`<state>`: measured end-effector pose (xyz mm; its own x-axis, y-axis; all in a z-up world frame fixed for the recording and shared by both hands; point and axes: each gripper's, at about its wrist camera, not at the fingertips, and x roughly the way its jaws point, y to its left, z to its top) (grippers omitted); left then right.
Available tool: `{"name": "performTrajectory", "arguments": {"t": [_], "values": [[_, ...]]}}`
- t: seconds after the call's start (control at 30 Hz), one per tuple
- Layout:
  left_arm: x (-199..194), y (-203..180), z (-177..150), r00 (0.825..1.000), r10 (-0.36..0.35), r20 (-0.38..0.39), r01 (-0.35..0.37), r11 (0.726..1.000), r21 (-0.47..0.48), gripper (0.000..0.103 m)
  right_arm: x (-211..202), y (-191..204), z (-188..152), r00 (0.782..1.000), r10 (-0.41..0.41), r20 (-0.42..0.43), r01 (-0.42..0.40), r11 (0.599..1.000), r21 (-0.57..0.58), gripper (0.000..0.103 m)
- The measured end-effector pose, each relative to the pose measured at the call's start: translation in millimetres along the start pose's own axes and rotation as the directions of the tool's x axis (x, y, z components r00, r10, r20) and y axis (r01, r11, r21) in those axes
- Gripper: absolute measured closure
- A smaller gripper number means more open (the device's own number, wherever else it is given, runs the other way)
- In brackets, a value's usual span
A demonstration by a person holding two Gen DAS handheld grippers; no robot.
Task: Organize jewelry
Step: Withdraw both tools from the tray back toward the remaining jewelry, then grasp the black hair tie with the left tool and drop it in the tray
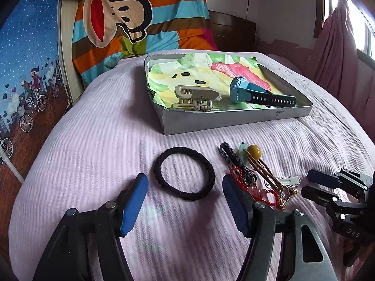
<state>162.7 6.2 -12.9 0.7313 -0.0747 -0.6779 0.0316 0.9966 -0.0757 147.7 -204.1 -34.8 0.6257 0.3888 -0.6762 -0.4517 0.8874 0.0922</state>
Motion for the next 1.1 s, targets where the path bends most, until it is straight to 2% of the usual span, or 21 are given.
{"name": "performTrajectory", "arguments": {"t": [0.13,0.33,0.5,0.6,0.87,1.1], "values": [[4.0,-1.5,-0.4,1.0,-0.005,-0.005,0.005,1.0,0.009,0.054,6.2,10.6,-0.5,0.999,0.019,-0.031,-0.02,0.999,-0.046,0.088],[8.3,-4.5,-0.9,1.0,-0.025,-0.016,0.026,0.999,0.02,0.069,14.7,15.6,1.8,0.997,0.051,-0.063,-0.055,0.997,-0.055,0.089],[8.9,-6.2,-1.7,0.999,-0.042,-0.019,0.042,0.999,0.028,0.088,18.9,16.6,3.0,0.996,0.063,-0.069,-0.067,0.996,-0.054,0.092],[6.9,-7.4,-2.9,0.999,-0.051,-0.01,0.051,0.998,0.032,0.095,18.3,16.9,2.3,0.996,0.066,-0.065,-0.07,0.996,-0.056,0.092],[-11.2,-4.6,-7.7,0.995,-0.086,0.047,0.085,0.996,0.02,0.097,8.3,15.1,0.7,0.996,0.083,-0.035,-0.085,0.995,-0.057,0.092],[-32.3,-9.2,-1.0,0.989,-0.071,0.126,0.067,0.997,0.033,0.097,-10.6,9.2,4.8,0.995,0.098,0.035,-0.097,0.994,-0.045,0.092]]}}
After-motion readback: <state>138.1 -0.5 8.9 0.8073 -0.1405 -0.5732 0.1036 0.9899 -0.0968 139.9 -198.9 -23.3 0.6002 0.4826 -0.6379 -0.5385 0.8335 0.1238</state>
